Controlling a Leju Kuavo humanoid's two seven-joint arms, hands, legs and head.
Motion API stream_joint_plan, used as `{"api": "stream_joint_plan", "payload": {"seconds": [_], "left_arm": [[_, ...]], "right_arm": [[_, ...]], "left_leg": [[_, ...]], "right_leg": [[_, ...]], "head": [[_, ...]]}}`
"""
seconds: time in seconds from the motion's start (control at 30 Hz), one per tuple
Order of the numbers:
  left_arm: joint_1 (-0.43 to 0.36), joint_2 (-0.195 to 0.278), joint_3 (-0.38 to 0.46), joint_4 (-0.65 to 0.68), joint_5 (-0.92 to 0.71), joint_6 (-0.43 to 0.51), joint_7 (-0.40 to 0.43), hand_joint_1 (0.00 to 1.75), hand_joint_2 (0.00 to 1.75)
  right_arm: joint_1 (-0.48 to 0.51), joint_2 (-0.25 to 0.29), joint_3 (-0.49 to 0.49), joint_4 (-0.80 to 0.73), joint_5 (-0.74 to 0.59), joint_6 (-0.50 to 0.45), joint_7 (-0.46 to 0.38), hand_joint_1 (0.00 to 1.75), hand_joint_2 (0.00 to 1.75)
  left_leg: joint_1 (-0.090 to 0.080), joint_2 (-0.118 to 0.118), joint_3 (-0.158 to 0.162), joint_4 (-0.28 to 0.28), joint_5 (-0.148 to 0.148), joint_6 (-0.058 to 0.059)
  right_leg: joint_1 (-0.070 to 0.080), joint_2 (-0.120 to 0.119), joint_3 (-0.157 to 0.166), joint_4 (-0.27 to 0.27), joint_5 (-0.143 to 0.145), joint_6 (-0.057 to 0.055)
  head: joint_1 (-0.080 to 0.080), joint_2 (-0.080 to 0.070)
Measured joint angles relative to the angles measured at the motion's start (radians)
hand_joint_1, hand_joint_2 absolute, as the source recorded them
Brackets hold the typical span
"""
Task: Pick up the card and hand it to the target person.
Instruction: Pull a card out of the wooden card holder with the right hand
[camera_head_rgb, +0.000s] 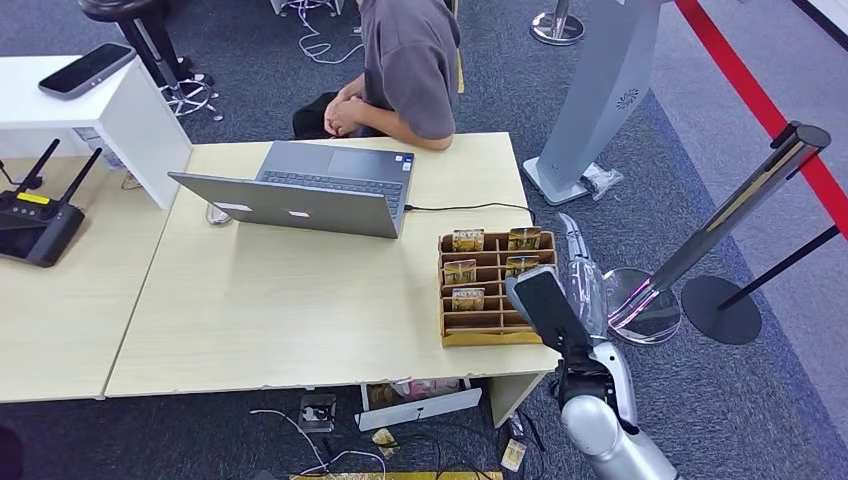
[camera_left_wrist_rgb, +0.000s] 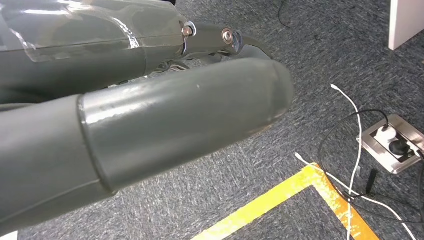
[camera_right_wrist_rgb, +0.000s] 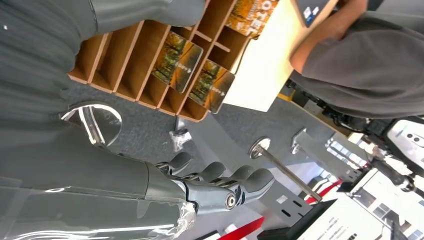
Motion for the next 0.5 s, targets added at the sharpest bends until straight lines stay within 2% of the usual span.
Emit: {"api": "stream_joint_plan", "payload": {"seconds": [0.37,0.5], "left_arm": [[0.0,0.003,0.0,0.0,-0.004,-0.005,0.005,0.0,0.0],[0.0,0.003,-0.002,0.0,-0.011,-0.005,0.005,0.0,0.0]], "right_arm": [[-0.004,-0.013,0.007,0.012,0.018,0.012,0.035,0.33,1.75],[-0.016,-0.029,0.013,0.038,0.025,0.033,0.051,0.43,1.75]], "left_leg": [[0.0,0.0,0.0,0.0,0.0,0.0],[0.0,0.0,0.0,0.0,0.0,0.0]], "right_leg": [[0.0,0.0,0.0,0.0,0.0,0.0],[0.0,0.0,0.0,0.0,0.0,0.0]], "head": [[0.0,0.0],[0.0,0.0]]}}
